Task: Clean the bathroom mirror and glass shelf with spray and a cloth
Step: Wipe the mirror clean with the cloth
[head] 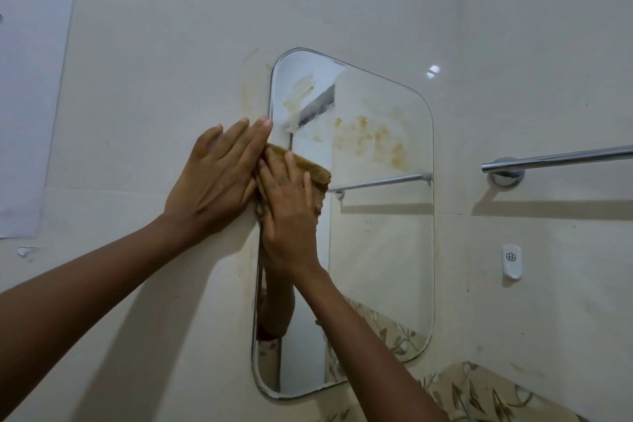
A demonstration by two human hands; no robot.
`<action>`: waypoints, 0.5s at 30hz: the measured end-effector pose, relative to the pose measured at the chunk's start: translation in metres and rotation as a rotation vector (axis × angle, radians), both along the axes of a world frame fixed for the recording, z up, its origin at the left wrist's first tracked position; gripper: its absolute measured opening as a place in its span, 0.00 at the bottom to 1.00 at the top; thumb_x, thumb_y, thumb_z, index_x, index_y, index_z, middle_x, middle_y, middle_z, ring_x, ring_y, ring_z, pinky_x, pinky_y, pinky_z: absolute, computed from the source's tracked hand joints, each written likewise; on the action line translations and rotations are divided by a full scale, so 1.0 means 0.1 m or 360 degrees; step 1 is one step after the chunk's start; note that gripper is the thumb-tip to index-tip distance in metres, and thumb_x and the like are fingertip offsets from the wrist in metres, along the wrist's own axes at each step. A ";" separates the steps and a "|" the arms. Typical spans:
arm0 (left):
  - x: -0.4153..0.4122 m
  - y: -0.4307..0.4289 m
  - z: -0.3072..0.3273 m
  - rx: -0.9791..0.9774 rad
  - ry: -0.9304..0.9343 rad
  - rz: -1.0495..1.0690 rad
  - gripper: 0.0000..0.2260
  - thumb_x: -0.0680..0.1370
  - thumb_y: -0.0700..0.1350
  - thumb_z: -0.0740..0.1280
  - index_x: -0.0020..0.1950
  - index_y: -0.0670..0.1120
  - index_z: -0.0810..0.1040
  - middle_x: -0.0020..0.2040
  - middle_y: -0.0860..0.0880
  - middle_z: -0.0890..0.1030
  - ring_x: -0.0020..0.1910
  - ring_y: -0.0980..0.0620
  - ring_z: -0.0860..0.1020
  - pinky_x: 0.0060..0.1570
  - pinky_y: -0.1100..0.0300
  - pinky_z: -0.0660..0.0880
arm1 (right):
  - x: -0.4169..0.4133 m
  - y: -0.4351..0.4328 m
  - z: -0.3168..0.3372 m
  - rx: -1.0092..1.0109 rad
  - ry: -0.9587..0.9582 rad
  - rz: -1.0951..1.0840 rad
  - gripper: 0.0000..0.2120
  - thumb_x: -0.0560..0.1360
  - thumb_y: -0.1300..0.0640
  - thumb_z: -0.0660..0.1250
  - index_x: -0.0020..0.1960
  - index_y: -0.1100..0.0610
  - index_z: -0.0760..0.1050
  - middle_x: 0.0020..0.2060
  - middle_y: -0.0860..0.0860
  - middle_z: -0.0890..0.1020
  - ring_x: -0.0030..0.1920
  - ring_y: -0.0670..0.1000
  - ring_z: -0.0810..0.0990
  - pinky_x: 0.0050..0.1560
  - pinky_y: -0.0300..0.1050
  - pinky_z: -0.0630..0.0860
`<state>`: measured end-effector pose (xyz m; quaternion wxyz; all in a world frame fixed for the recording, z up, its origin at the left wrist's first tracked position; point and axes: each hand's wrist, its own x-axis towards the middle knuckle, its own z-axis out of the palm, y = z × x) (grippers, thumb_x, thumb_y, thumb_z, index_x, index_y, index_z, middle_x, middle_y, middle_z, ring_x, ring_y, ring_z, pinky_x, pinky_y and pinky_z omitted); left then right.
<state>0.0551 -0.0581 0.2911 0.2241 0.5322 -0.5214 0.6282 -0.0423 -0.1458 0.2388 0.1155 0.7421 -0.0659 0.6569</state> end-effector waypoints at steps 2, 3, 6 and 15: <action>0.00 0.00 0.00 0.0006 -0.0006 0.0030 0.25 0.80 0.49 0.45 0.74 0.40 0.56 0.72 0.41 0.67 0.70 0.42 0.66 0.68 0.47 0.57 | -0.04 -0.07 -0.25 0.0000 -0.0003 0.0029 0.26 0.75 0.63 0.55 0.73 0.55 0.59 0.75 0.49 0.59 0.77 0.50 0.49 0.76 0.53 0.45; 0.00 0.00 0.00 0.0015 -0.0005 0.0050 0.25 0.79 0.48 0.45 0.74 0.39 0.57 0.71 0.40 0.68 0.70 0.41 0.66 0.68 0.47 0.57 | -0.05 -0.11 -0.35 -0.0004 -0.0012 0.0027 0.27 0.75 0.63 0.56 0.73 0.54 0.59 0.75 0.49 0.60 0.77 0.50 0.49 0.76 0.55 0.46; -0.01 0.00 0.00 0.0042 0.0005 0.0069 0.26 0.79 0.48 0.41 0.74 0.38 0.57 0.71 0.39 0.68 0.70 0.40 0.66 0.68 0.46 0.57 | -0.07 -0.17 -0.37 -0.0036 -0.0064 -0.0001 0.27 0.74 0.62 0.55 0.73 0.53 0.58 0.74 0.49 0.61 0.77 0.51 0.51 0.76 0.57 0.48; 0.00 -0.04 0.00 0.0000 0.0011 0.0143 0.27 0.80 0.51 0.43 0.76 0.39 0.48 0.76 0.40 0.55 0.74 0.43 0.59 0.71 0.46 0.57 | -0.05 -0.09 0.73 -0.0028 -0.0238 0.0022 0.27 0.74 0.66 0.57 0.72 0.55 0.64 0.73 0.51 0.64 0.76 0.52 0.54 0.75 0.58 0.48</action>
